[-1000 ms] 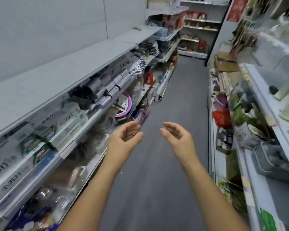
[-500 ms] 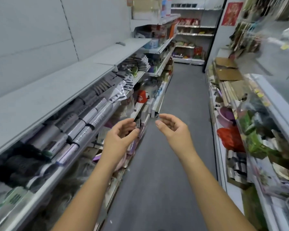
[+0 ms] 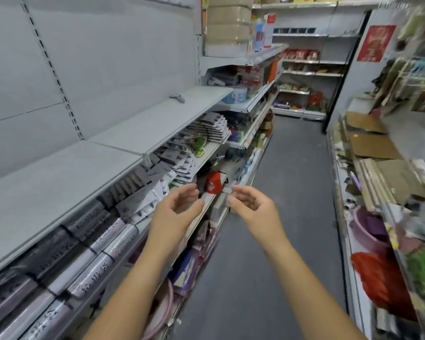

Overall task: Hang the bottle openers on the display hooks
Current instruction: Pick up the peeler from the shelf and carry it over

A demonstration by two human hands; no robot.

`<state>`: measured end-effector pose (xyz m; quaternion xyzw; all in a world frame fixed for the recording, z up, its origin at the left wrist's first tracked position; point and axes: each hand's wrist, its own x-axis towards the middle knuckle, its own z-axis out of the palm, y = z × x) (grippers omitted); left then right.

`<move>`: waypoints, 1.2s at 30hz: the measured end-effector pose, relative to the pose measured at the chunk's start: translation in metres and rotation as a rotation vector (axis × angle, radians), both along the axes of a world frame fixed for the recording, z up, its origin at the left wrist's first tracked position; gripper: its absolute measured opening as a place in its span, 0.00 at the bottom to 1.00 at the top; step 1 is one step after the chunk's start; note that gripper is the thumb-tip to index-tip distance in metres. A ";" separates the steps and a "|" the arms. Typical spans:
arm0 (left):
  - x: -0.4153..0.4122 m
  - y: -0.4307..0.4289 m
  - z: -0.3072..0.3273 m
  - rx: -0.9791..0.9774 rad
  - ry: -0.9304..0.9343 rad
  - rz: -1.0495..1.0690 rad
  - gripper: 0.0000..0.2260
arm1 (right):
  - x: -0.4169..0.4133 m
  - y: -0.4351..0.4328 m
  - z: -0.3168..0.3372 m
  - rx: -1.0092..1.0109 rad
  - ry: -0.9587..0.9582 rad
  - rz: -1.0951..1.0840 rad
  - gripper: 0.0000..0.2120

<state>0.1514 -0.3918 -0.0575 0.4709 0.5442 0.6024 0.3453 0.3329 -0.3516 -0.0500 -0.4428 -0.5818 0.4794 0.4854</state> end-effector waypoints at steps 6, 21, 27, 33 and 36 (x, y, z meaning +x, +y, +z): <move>-0.027 0.140 0.002 -0.003 -0.015 0.072 0.15 | -0.026 0.147 0.011 -0.015 -0.042 0.050 0.13; -0.043 0.430 0.028 -0.025 0.072 0.357 0.14 | -0.045 0.491 0.025 0.021 0.015 0.261 0.11; -0.044 0.529 0.048 -0.111 0.116 0.500 0.15 | -0.044 0.618 0.036 0.022 0.006 0.363 0.11; -0.086 0.598 0.065 -0.233 0.167 0.628 0.18 | -0.079 0.705 0.048 0.019 0.019 0.472 0.12; -0.114 0.636 0.068 -0.325 0.228 0.662 0.22 | -0.106 0.742 0.054 0.025 0.019 0.521 0.13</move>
